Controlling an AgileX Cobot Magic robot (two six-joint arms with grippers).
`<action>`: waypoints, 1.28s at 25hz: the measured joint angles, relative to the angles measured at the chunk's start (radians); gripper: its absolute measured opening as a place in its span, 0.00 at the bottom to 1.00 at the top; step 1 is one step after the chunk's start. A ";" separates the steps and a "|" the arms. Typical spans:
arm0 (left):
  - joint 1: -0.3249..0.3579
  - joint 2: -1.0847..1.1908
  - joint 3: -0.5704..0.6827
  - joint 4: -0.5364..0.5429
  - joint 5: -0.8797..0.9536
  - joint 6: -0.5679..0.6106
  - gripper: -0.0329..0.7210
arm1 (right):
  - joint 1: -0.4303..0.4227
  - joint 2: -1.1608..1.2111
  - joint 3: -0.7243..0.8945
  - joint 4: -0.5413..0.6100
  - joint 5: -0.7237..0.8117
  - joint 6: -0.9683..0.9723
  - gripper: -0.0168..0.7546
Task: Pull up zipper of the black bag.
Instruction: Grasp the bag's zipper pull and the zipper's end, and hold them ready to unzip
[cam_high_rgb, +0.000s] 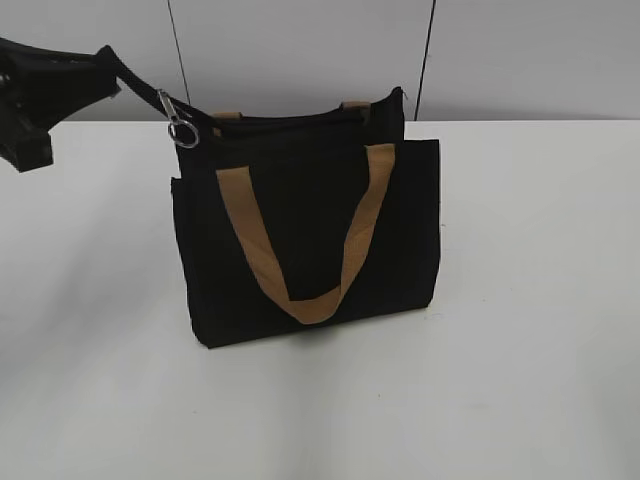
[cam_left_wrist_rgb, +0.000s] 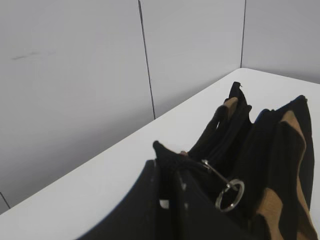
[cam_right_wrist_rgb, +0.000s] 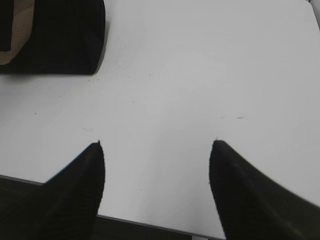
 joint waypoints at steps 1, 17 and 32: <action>0.000 0.000 0.000 -0.005 -0.003 0.000 0.07 | 0.000 0.000 0.000 -0.001 0.000 0.000 0.68; 0.000 0.000 0.000 -0.064 -0.035 0.000 0.07 | 0.000 0.302 -0.147 0.131 -0.025 -0.003 0.68; 0.000 0.000 0.000 -0.037 -0.002 -0.001 0.07 | 0.000 0.761 -0.382 0.265 -0.042 -0.252 0.68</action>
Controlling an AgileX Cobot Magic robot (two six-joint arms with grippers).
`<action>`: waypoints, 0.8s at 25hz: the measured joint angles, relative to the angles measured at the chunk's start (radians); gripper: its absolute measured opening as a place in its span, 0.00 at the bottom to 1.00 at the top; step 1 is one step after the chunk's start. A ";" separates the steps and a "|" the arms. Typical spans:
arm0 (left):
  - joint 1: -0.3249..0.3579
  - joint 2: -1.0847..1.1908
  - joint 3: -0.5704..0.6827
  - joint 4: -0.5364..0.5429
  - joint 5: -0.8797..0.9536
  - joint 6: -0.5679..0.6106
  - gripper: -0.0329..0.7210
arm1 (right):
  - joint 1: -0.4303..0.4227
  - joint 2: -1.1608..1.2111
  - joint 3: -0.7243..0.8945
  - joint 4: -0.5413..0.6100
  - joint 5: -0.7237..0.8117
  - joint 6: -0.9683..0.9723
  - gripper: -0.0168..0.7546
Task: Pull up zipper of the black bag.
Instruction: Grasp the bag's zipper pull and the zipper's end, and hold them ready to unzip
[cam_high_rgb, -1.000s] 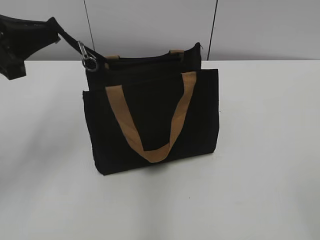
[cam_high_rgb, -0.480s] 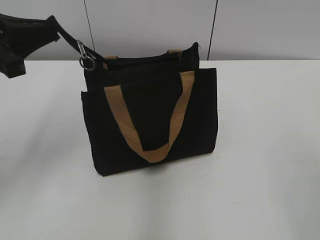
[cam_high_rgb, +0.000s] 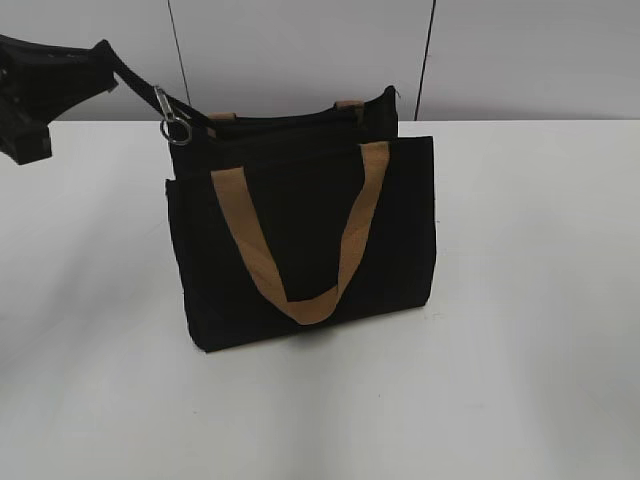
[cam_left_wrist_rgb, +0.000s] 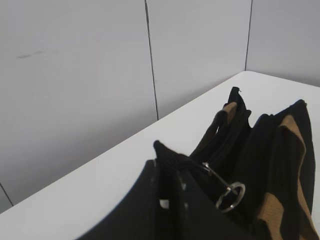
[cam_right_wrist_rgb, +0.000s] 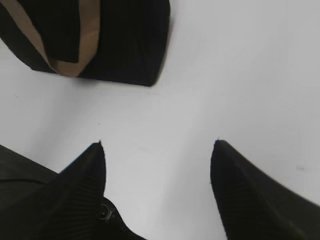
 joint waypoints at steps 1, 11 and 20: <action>0.000 0.000 0.000 0.001 0.000 0.000 0.07 | 0.000 0.034 -0.016 0.039 -0.008 -0.030 0.68; 0.000 0.000 0.000 0.003 0.000 0.000 0.07 | 0.052 0.326 -0.104 0.314 -0.108 -0.330 0.68; 0.000 0.000 0.000 0.005 -0.001 0.000 0.07 | 0.409 0.533 -0.109 0.377 -0.384 -0.384 0.66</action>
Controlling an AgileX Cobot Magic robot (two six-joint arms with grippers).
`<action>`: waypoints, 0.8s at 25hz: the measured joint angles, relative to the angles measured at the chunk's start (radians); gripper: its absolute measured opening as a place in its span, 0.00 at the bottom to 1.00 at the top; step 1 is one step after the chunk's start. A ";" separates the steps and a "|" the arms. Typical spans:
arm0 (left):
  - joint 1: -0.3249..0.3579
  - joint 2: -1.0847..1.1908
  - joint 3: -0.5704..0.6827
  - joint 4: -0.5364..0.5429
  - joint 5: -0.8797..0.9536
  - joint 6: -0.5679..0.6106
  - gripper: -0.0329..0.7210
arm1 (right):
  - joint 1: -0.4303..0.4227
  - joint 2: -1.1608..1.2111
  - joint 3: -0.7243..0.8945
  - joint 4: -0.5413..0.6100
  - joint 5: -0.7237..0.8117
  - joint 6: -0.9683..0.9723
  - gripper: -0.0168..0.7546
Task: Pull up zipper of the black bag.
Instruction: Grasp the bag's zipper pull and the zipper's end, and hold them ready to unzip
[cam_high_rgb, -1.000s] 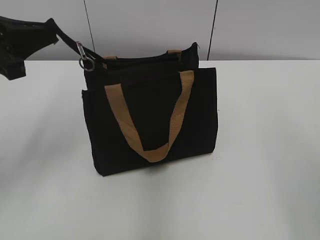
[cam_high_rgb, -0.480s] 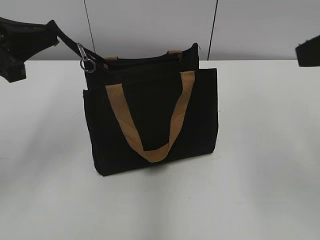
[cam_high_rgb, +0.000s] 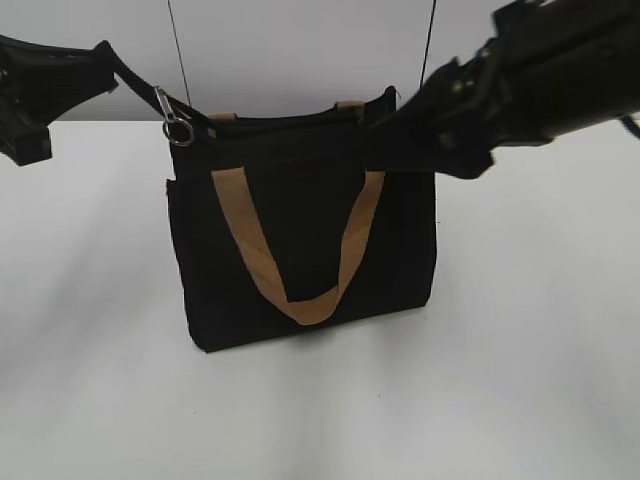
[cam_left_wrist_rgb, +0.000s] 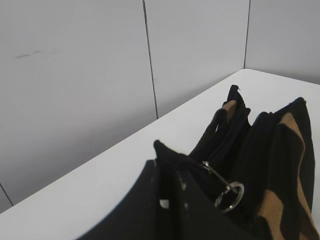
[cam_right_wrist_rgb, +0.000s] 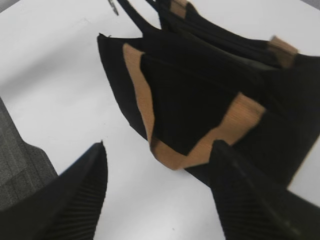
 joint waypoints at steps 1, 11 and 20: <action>0.000 0.000 0.000 0.002 0.000 0.000 0.07 | 0.039 0.028 -0.007 0.004 -0.024 -0.001 0.65; 0.000 -0.001 0.000 0.027 0.007 0.000 0.07 | 0.260 0.288 -0.201 0.017 -0.189 -0.087 0.62; 0.000 -0.001 0.000 0.027 0.008 0.000 0.07 | 0.300 0.446 -0.325 0.019 -0.221 -0.151 0.62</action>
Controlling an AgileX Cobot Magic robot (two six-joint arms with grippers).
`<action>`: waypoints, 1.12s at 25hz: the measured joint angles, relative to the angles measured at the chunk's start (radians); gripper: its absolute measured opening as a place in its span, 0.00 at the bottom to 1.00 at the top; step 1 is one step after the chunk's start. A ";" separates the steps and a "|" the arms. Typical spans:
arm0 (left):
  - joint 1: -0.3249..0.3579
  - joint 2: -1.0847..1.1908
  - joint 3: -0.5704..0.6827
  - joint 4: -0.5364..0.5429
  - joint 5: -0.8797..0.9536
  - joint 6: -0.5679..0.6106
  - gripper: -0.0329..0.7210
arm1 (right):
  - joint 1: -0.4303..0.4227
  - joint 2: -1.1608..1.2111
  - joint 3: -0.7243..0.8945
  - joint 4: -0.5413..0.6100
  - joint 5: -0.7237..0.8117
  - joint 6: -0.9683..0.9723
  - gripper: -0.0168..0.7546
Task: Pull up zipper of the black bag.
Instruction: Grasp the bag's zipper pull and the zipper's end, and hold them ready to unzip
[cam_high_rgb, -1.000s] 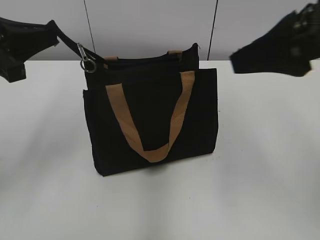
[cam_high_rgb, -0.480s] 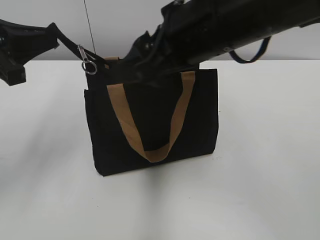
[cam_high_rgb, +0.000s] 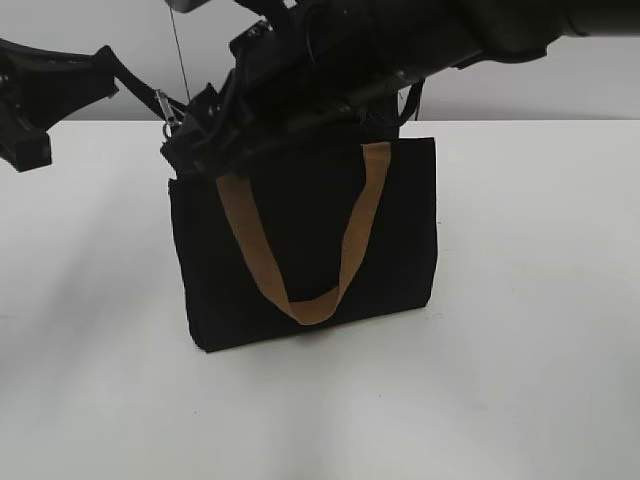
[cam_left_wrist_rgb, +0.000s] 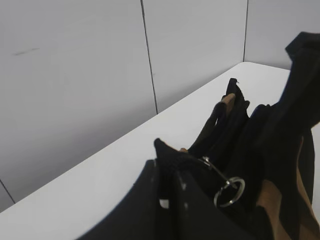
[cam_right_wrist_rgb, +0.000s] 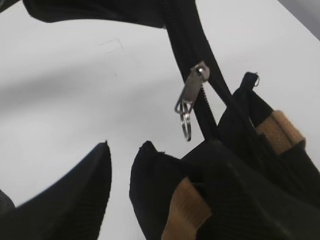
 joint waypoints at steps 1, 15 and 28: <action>0.000 0.000 0.000 0.000 0.000 0.000 0.07 | 0.000 0.006 -0.008 0.000 0.000 0.000 0.62; 0.000 0.000 0.000 0.000 0.003 -0.001 0.06 | 0.011 0.075 -0.032 0.026 -0.038 -0.030 0.61; 0.000 -0.007 0.000 0.000 0.036 -0.002 0.06 | 0.044 0.079 -0.035 0.047 -0.076 -0.030 0.49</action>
